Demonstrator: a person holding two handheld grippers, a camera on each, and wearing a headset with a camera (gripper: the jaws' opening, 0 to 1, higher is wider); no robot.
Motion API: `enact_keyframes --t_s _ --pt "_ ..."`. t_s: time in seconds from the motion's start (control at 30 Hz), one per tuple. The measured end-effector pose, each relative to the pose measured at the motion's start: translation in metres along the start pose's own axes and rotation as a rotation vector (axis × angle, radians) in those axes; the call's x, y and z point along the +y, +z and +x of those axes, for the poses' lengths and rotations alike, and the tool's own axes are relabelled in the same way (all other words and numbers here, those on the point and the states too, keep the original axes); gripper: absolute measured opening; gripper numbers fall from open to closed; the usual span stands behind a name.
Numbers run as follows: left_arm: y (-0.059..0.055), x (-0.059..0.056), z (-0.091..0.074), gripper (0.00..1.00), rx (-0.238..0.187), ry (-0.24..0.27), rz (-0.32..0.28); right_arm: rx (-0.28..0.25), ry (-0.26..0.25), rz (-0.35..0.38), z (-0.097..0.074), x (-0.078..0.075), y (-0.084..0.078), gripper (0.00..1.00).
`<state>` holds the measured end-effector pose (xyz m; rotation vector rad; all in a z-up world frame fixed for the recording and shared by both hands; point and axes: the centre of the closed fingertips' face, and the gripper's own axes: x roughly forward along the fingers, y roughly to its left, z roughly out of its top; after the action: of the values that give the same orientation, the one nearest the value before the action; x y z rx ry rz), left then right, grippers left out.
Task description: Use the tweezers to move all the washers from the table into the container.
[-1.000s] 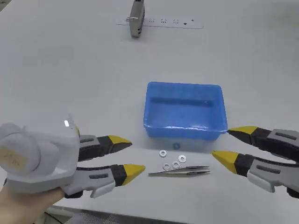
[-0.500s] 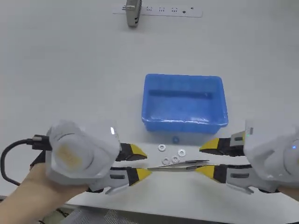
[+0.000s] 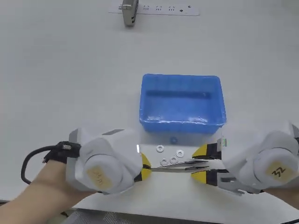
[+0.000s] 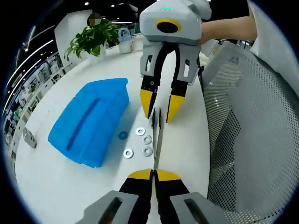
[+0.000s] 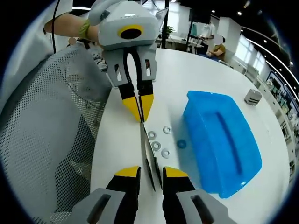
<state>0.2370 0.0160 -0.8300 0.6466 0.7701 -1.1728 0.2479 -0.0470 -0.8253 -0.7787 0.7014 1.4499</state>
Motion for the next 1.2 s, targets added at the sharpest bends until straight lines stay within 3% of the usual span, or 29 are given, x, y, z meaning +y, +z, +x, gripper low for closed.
enact_keyframes --t_s 0.37,0.47,0.8,0.97,1.2 --pt "0.034 -0.008 -0.036 0.00 -0.019 -0.005 0.085 -0.029 -0.010 -0.030 -0.001 0.006 0.007 0.09" --pt "0.050 -0.008 -0.051 0.00 -0.053 0.010 0.103 -0.065 -0.024 -0.038 -0.004 0.006 0.015 0.07" --pt "0.081 -0.001 -0.080 0.00 -0.114 0.022 0.110 -0.205 -0.017 0.015 -0.002 0.000 0.046 0.06" --pt "0.087 0.001 -0.086 0.00 -0.104 0.005 0.125 -0.255 0.001 0.024 0.004 0.001 0.063 0.07" --pt "0.080 0.006 -0.082 0.00 -0.078 -0.021 0.100 -0.273 0.029 0.047 0.016 0.004 0.068 0.07"
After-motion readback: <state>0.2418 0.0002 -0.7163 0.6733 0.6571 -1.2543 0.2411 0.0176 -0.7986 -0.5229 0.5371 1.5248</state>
